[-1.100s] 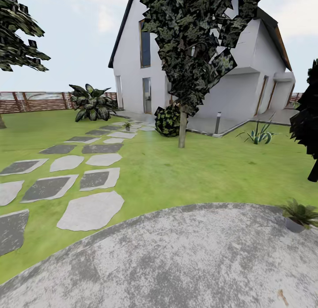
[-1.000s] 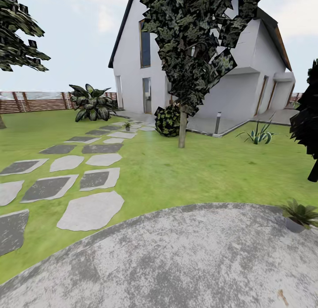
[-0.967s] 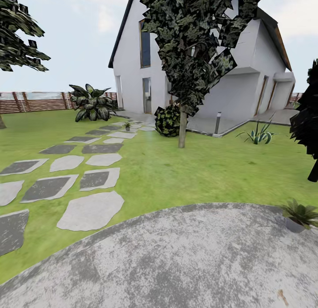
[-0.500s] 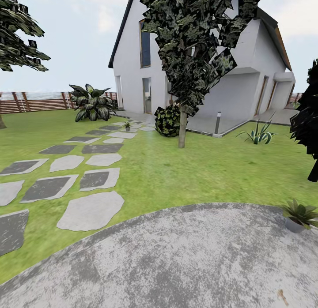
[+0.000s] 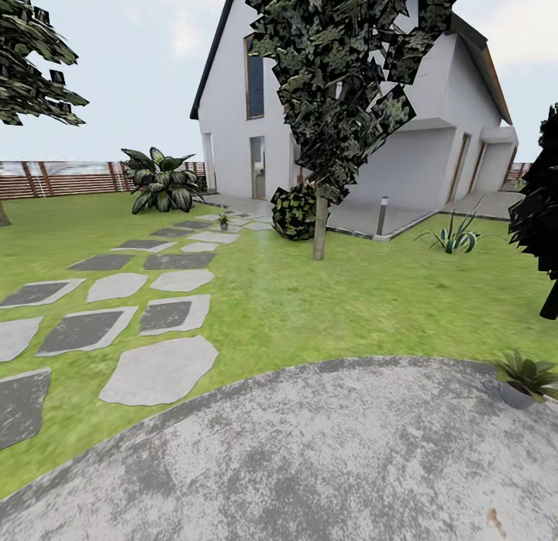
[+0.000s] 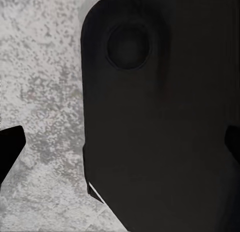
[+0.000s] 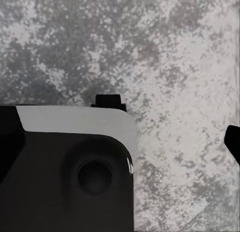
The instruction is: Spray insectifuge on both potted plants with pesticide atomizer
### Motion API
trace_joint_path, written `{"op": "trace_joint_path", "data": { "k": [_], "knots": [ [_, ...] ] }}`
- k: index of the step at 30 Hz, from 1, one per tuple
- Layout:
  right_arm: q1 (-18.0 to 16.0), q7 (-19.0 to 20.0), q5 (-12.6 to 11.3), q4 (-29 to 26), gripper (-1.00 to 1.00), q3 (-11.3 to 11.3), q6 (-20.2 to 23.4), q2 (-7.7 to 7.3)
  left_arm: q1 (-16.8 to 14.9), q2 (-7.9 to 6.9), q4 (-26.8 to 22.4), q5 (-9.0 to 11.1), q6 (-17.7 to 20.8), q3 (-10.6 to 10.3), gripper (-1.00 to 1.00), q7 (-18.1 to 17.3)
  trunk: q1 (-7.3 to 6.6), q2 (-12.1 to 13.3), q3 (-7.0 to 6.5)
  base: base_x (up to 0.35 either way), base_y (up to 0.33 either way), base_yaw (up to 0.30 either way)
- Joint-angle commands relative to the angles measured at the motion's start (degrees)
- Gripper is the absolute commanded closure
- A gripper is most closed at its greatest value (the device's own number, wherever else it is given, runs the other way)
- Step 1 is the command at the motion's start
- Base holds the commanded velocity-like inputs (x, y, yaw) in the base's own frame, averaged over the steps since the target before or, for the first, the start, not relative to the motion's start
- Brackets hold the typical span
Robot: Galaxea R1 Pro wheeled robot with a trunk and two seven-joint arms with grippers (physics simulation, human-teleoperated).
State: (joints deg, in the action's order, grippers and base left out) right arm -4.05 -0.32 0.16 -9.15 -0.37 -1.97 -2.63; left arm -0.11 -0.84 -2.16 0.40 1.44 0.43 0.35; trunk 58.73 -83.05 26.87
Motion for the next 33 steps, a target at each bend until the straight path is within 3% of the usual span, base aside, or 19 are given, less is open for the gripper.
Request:
{"op": "trace_joint_path", "data": {
  "k": [1, 4, 9, 12, 15, 22, 27, 29, 33],
  "knots": [
    [0.0, 0.0, 0.0, -7.7, -1.0, 0.0, -11.7, -2.2, 0.0, -0.02, -6.6, 0.0, 0.1, 0.1, -1.0, 0.0, 0.0, 0.0, 0.06, 0.0, 0.0, 0.0],
    [-0.1, 0.0, -0.1, -11.5, -1.0, -0.2, -15.8, -2.48, -0.2, -0.45, -11.2, 0.0, 0.0, 0.1, -1.0, 0.1, 0.0, 0.0, 0.06, 0.0, 0.0, 0.0],
    [-0.1, 0.0, -1.0, -18.6, -1.0, -0.5, -16.8, -2.54, -1.4, -1.3, -16.0, 0.0, -0.1, 0.1, -1.0, 0.0, 0.0, 0.0, 0.06, 0.0, 0.0, 0.0],
    [-0.1, 0.2, -2.0, -20.8, -1.0, -0.5, -16.9, -2.55, -3.8, -1.44, -17.2, 0.0, -1.6, 0.1, -1.0, -0.1, 0.0, 0.0, 0.06, 0.0, 0.0, 0.0],
    [-0.1, 0.6, -2.1, -21.3, -1.0, -0.5, -17.0, -2.59, -7.7, -1.45, -17.6, 0.0, -4.9, 0.0, -1.0, -0.1, 0.0, 0.0, 0.06, 0.0, 0.0, 0.0],
    [-0.1, 0.2, -2.1, -21.5, -1.0, -0.5, -17.1, -2.63, -13.5, -1.41, -17.2, 0.2, -5.6, 0.1, -1.0, 0.0, 0.0, 0.0, 0.07, 0.0, 0.0, 0.006],
    [-0.1, 0.0, -1.9, -21.3, -1.0, -0.6, -17.2, -3.98, -13.9, -1.62, -16.8, 0.2, -6.7, 0.2, -1.0, 0.0, 0.0, 0.0, 0.28, 0.0, 0.0, 0.138],
    [-0.1, 0.0, -2.0, -21.1, -1.0, -0.6, -17.2, -4.38, -13.6, -1.91, -15.7, 0.1, -11.0, 0.2, -1.0, 0.0, 0.0, 0.0, 0.39, 0.0, 0.0, 0.206],
    [-0.1, -0.7, -2.1, -20.7, -1.0, -0.4, -17.2, -4.08, -13.5, -2.03, -12.1, 0.2, -16.1, 0.3, -1.0, 0.1, 0.0, 0.0, 0.61, 0.0, 0.0, 0.229]
  ]
}}
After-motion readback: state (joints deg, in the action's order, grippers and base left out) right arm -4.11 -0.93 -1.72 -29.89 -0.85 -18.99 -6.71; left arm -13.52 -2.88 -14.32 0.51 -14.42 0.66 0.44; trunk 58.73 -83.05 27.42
